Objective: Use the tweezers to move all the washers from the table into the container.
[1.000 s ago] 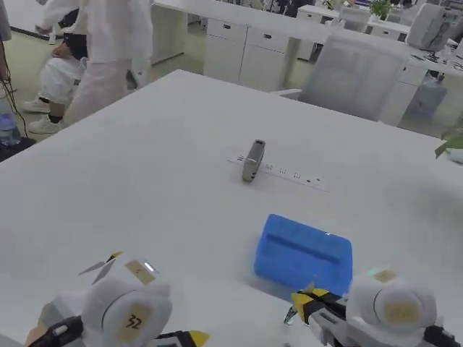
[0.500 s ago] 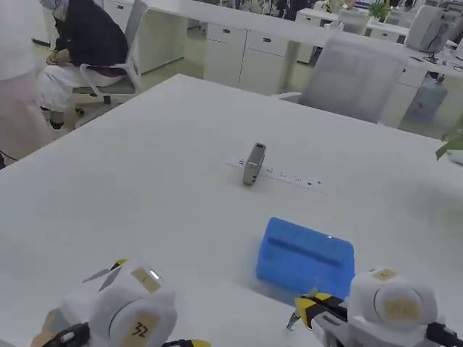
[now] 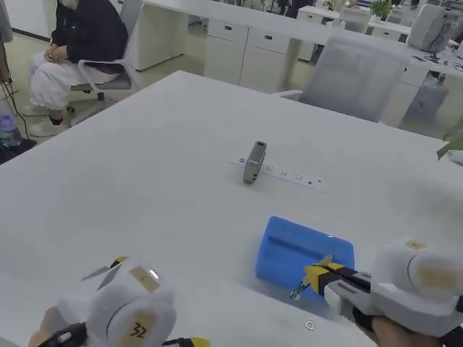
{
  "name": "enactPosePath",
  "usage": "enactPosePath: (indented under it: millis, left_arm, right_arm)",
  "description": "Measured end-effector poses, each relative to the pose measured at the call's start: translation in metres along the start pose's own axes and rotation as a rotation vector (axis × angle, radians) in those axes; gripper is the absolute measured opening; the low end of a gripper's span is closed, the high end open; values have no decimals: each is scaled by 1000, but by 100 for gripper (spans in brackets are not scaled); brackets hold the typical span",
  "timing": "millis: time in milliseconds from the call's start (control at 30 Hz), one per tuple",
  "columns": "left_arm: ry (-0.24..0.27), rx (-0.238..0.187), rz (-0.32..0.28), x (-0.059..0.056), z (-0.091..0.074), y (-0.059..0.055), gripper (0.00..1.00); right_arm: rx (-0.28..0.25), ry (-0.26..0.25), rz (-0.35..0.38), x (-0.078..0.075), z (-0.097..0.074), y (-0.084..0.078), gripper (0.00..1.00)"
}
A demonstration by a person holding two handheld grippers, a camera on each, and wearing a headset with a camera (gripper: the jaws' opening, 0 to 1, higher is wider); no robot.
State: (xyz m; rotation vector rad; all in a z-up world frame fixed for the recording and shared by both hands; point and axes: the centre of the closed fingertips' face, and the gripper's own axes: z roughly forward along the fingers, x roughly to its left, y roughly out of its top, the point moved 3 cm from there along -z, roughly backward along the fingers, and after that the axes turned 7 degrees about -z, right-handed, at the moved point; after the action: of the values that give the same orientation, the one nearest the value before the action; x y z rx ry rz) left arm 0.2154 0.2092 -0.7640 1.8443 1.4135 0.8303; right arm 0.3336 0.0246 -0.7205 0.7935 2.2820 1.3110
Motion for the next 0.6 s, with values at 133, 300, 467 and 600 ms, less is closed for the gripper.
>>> enactPosePath:
  millis: [133,300,467,600]
  left_arm:
    - [5,8,-2,1,0,-1,94]
    - [8,16,0,1,1,-2,94]
    - [8,17,-4,1,1,-3,94]
    - [9,24,-3,1,2,-4,93]
  right_arm:
    - [-24,-11,-14,-4,2,13,0]
    - [-42,-27,-28,-9,10,23,0]
    - [-43,-54,-38,-23,28,23,0]
    - [-12,-46,-36,-22,45,13,0]
